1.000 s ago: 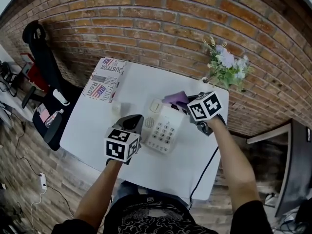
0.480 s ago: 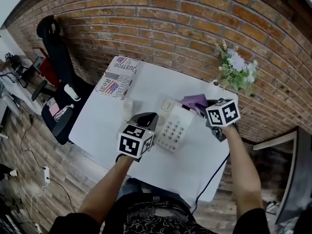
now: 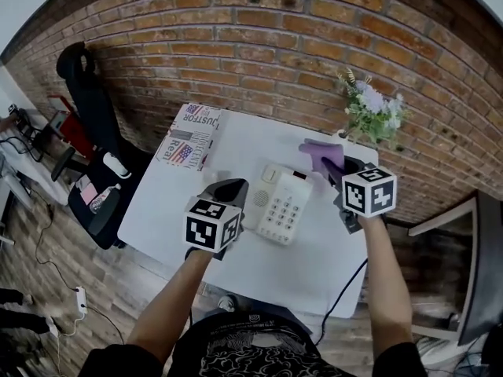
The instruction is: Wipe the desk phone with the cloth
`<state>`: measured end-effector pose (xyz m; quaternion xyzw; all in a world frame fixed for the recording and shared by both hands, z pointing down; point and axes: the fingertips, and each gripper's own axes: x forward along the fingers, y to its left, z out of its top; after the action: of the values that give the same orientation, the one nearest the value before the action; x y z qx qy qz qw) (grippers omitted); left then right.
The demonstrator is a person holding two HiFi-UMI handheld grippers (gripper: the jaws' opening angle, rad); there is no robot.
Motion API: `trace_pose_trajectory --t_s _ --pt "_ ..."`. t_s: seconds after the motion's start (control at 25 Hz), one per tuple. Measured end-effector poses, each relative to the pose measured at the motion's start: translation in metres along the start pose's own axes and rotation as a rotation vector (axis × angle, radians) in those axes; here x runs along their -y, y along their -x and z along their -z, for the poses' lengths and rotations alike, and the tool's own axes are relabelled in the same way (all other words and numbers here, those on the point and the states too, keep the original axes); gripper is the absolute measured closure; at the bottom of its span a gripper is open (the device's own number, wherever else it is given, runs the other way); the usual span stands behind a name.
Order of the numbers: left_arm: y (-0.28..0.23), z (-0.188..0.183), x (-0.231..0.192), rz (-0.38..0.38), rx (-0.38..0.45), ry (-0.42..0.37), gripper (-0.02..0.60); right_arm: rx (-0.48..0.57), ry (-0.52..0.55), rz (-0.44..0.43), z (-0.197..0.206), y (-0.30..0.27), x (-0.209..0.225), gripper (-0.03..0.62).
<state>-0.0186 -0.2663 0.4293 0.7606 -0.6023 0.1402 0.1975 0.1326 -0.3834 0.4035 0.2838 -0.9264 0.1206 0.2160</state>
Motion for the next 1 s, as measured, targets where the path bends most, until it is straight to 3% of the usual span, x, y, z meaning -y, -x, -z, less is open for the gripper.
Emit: trace_pose_trajectory --t_s 0.6,1.0 --pt "0.066 -0.004 -0.027 0.055 0.051 -0.057 0.580 0.157 -0.019 0.182 -0.015 0.067 -0.081 0.551" --pt "0.111 -0.003 -0.039 0.085 0.106 -0.091 0.580 0.240 -0.051 0.261 -0.003 0.094 -0.147 0.551"
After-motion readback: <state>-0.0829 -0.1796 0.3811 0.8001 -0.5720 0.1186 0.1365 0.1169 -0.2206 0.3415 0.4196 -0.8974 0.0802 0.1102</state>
